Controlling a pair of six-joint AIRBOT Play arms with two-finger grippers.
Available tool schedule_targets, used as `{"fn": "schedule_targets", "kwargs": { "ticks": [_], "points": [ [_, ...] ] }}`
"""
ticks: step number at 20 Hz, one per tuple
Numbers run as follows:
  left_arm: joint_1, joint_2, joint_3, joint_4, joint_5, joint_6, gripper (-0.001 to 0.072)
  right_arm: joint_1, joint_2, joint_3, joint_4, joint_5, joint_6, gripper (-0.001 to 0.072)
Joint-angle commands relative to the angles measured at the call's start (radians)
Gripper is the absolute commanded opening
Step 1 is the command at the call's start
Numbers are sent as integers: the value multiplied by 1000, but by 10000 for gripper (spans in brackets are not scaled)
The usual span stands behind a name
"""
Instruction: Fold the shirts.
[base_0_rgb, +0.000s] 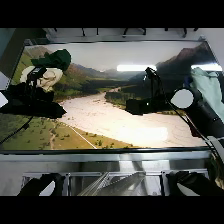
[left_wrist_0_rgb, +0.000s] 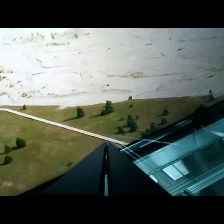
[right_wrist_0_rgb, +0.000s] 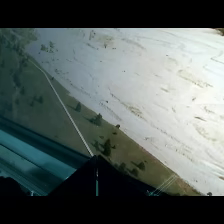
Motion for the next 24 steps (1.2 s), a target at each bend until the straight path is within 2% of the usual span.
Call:
{"fn": "schedule_targets", "kwargs": {
  "ticks": [1,4,6,8,11,12,13,14,18,22,24],
  "points": [
    [0,1,0,1,5,2,21,1,0,-1,0,0,0,25],
    [0,1,1,47,17,0,21,1,0,-1,0,0,0,24],
    [41,0,0,154,104,-53,21,1,0,-1,0,0,0,25],
    [174,-24,1,191,248,-74,21,1,0,-1,0,0,0,25],
    [453,-154,1,119,413,-67,23,1,0,-1,0,0,0,25],
    [528,-210,1,98,461,-52,224,1,0,-1,0,0,0,25],
    [597,-273,2,93,520,-36,620,1,0,-1,0,0,0,25],
    [650,-336,11,95,564,-35,705,1,0,-1,0,0,0,25],
    [773,-643,167,93,643,-35,705,1,0,-1,0,0,0,25],
    [775,-926,387,-23,648,48,705,1,0,-1,0,0,0,25],
    [766,-1023,471,-38,635,54,705,1,-1,-1,0,0,0,25]
  ]
}}
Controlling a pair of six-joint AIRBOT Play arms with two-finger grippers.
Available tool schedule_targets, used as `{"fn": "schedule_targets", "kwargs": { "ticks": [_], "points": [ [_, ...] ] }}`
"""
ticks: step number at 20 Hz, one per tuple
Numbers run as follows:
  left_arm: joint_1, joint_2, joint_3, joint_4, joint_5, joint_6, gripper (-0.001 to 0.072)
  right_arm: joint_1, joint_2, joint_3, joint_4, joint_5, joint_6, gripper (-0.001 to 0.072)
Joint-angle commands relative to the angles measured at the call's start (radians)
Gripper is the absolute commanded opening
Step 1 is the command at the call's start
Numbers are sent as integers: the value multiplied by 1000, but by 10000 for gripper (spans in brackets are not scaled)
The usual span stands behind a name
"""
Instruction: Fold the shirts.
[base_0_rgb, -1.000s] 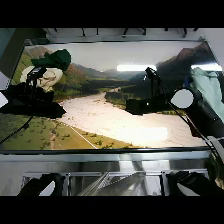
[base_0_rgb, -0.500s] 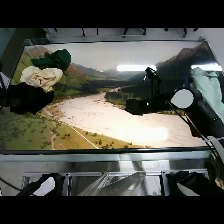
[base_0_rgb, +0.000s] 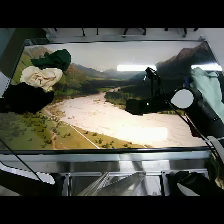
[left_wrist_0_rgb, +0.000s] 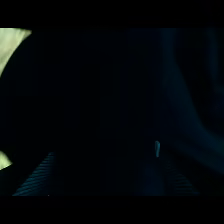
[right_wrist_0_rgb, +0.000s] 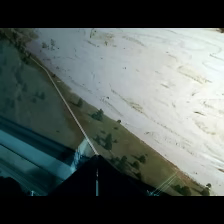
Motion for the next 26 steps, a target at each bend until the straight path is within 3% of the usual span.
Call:
{"fn": "schedule_targets", "kwargs": {
  "ticks": [1,2,3,4,5,9,15,18,21,26],
  "points": [
    [2,-196,161,-55,-13,33,705,1,-3,0,0,0,0,25],
    [-2,-223,188,-70,-29,31,702,1,-6,0,0,0,0,25],
    [-3,-238,205,-84,-40,31,528,2,-7,0,0,0,0,25],
    [-3,-242,214,-87,-51,32,165,2,-6,0,0,0,0,25],
    [-4,-240,215,-89,-57,33,20,1,-6,0,0,0,0,25],
    [-3,-157,189,-96,-172,30,20,2,-6,0,0,0,0,25],
    [-7,191,-71,-102,-192,15,20,1,-24,0,46,-63,56,25],
    [-47,393,-263,-105,-231,8,20,2,-24,0,98,56,18,25],
    [-173,623,-462,-106,-231,-56,20,-29,-16,0,46,124,-53,25],
    [-619,894,-687,-106,-186,-246,20,-179,71,0,-153,226,-122,25]
  ]
}}
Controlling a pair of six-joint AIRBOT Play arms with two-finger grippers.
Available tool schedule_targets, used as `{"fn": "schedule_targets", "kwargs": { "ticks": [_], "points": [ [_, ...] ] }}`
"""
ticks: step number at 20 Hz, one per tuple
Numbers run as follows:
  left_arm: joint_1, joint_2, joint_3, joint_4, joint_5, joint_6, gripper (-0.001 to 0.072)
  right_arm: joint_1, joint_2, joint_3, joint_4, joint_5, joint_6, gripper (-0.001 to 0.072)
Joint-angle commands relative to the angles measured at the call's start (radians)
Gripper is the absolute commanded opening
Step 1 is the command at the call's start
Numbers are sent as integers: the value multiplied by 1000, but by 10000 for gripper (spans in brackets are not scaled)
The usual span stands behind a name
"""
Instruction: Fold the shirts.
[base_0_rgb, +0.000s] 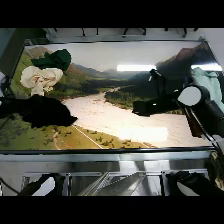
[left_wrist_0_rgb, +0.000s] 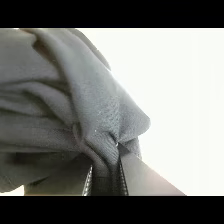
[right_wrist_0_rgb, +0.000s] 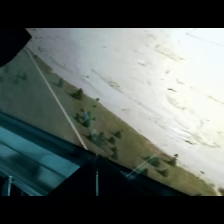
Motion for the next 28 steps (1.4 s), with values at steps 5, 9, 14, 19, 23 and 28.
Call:
{"fn": "schedule_targets", "kwargs": {
  "ticks": [5,9,14,19,23,28],
  "points": [
    [-721,151,-187,3,361,-424,20,-313,164,0,-246,153,-122,25],
    [-947,19,-187,2,480,-471,20,-403,190,-1,-246,163,-140,25],
    [-960,-49,-186,2,431,-479,21,-402,190,-1,-245,184,-140,25],
    [-861,76,-187,12,246,-439,696,-402,190,-1,-243,173,-160,36],
    [-608,242,-190,11,-31,-257,695,-402,175,-1,-164,176,-174,699],
    [-154,229,-318,-73,-161,38,694,-389,97,-1,47,172,-174,698]
  ]
}}
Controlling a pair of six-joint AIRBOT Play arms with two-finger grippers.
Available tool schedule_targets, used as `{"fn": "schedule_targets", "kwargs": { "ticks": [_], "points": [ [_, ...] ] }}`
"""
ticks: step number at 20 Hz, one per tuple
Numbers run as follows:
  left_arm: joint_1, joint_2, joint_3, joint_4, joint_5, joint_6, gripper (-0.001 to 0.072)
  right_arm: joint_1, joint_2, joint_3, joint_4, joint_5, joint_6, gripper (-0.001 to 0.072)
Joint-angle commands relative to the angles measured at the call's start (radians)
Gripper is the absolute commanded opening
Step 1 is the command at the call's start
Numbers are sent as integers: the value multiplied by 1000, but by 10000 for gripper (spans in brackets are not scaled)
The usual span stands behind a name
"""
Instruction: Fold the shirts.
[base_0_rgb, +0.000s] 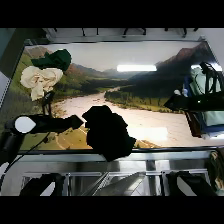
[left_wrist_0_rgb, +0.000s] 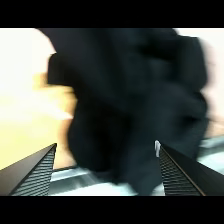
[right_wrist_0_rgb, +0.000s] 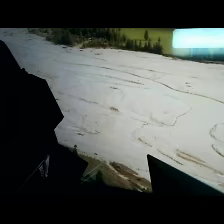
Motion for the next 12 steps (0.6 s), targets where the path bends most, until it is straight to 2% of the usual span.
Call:
{"fn": "schedule_targets", "kwargs": {
  "ticks": [1,3,5,6,9,12],
  "points": [
    [278,-53,-96,-108,-121,248,694,24,-58,0,125,-2,-3,698],
    [339,-151,-152,-176,-150,367,693,61,-91,0,126,-1,-2,698],
    [336,-243,-183,-200,-155,447,693,100,-114,0,126,-2,-2,690],
    [315,-285,-186,-200,-158,476,651,115,-119,0,126,-2,-2,690],
    [212,-386,-179,-216,-132,507,648,140,-120,0,127,-9,18,690],
    [77,-447,-179,-255,-22,513,648,140,-118,0,134,-8,25,690]
  ]
}}
